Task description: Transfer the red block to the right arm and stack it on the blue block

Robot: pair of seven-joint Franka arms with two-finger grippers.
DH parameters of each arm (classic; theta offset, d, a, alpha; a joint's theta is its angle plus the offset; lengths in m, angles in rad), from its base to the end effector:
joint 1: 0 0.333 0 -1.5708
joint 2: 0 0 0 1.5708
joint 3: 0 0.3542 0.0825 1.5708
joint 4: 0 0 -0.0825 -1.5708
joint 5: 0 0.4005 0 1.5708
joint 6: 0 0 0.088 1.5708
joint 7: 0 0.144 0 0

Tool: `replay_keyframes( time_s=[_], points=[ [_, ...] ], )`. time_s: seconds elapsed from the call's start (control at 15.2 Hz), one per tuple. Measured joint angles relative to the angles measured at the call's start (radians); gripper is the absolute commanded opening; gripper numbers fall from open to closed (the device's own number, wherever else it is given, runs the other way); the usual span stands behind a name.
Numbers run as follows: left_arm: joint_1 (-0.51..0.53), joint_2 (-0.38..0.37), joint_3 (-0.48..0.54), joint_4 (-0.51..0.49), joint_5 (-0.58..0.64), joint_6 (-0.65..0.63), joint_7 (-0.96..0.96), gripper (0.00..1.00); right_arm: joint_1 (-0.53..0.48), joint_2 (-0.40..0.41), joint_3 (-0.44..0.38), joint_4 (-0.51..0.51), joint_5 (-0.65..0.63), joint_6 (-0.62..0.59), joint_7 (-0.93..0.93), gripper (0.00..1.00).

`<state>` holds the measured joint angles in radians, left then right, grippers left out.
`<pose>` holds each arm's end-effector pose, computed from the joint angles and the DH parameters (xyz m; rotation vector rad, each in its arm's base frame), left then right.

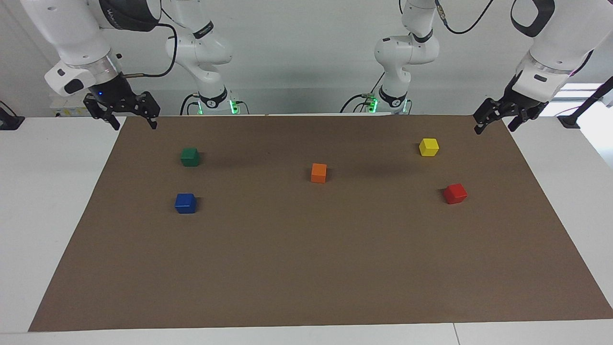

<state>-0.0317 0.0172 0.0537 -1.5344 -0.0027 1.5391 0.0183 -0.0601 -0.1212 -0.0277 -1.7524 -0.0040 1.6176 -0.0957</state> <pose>0.5735 0.0119 0.6308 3.1395 0.0057 -0.0195 0.5277 -0.0478 0.6075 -3.1409 -0.0131 0.0214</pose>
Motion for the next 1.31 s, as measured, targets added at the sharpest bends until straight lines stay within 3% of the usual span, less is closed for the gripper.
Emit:
replay_keyframes(
  time_s=[0.66,0.98,1.31],
  points=[
    [0.000,-0.007,0.002,-0.030,0.000,0.033,-0.030,1.00,0.000,0.000,0.000,0.000,0.000,0.000,0.000,1.00],
    [0.000,-0.023,0.011,-0.264,0.000,0.282,-0.032,1.00,-0.001,0.000,0.000,0.000,0.000,0.000,0.000,1.00],
    [0.040,0.022,0.016,-0.452,0.001,0.495,-0.018,1.00,-0.001,0.000,0.000,0.000,0.000,0.000,0.000,1.00]
  ],
)
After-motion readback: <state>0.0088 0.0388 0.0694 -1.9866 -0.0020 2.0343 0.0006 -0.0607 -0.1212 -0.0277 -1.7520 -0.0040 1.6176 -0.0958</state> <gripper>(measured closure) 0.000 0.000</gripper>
